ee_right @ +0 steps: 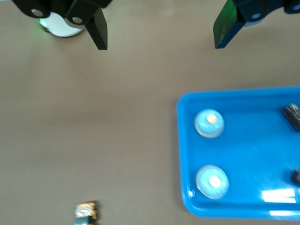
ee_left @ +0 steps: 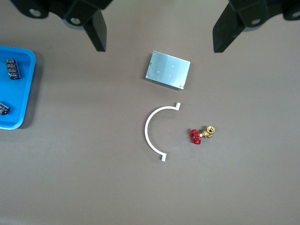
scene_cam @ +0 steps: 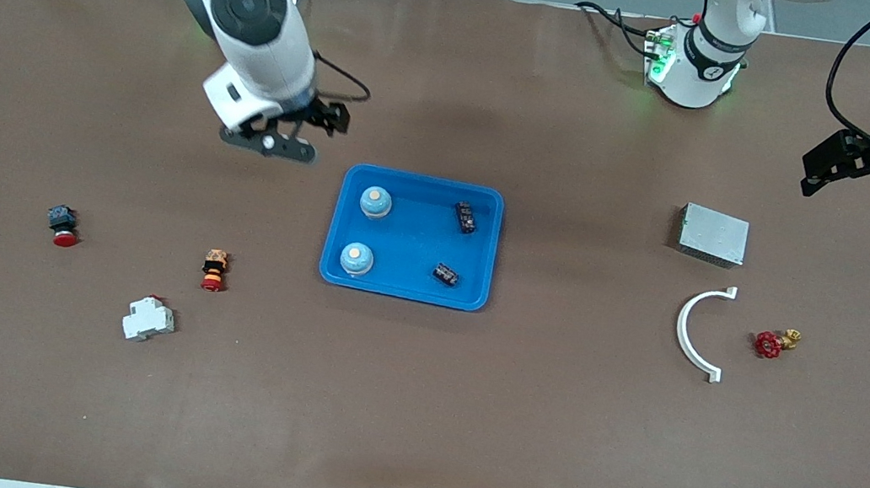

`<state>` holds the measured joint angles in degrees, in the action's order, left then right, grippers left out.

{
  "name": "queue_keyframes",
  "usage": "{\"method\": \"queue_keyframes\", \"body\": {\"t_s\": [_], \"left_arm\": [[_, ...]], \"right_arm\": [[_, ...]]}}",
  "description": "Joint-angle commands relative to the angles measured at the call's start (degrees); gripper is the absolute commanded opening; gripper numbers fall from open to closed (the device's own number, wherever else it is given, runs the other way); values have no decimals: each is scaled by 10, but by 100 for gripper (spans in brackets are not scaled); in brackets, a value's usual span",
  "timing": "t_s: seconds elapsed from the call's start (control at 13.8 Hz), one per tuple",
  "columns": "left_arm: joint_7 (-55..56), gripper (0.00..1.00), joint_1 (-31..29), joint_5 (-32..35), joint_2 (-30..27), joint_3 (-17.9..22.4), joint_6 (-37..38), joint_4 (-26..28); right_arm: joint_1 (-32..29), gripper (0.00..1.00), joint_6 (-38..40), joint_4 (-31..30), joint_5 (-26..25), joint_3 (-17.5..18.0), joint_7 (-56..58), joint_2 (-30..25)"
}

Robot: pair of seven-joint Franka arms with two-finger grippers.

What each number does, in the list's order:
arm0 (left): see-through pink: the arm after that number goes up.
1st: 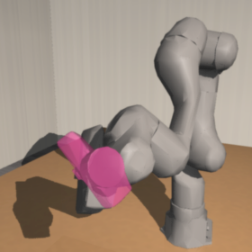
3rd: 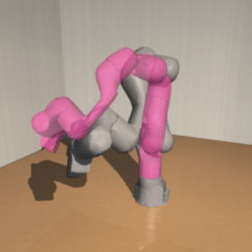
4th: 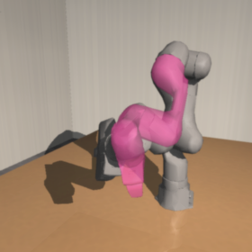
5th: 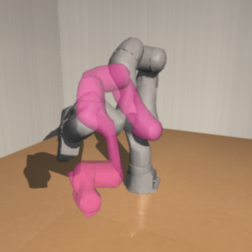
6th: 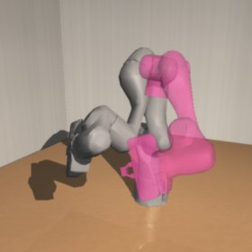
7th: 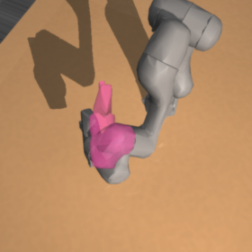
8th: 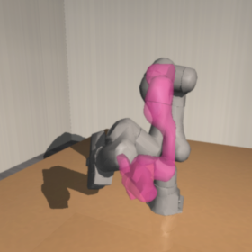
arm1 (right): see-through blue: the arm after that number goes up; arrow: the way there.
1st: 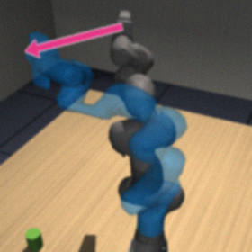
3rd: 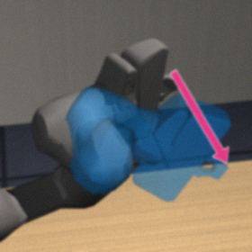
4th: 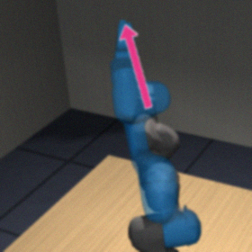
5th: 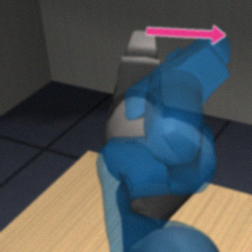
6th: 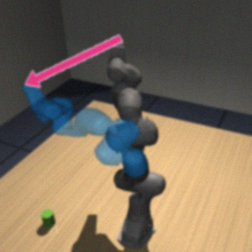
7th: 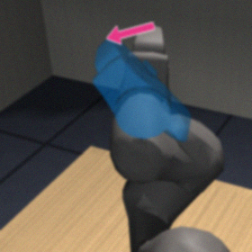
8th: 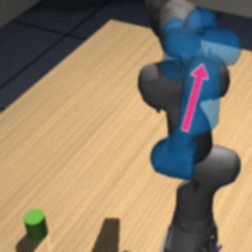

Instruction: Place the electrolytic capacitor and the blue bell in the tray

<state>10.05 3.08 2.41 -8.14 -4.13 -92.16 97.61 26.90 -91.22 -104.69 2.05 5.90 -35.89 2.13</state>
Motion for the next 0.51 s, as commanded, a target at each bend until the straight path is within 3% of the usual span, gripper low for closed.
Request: {"method": "queue_keyframes", "body": {"t_s": [0.0,0.22,0.43], "left_arm": [[-14,100,-4,-11,-2,1,-3,-1],[-14,100,-4,-11,-2,1,-3,-1],[-10,100,-3,-11,-2,1,-3,-1]], "right_arm": [[-33,100,46,-43,10,0,62,-75],[-121,100,91,-41,10,-4,200,-115],[-224,100,89,-27,5,-20,324,-112]]}}
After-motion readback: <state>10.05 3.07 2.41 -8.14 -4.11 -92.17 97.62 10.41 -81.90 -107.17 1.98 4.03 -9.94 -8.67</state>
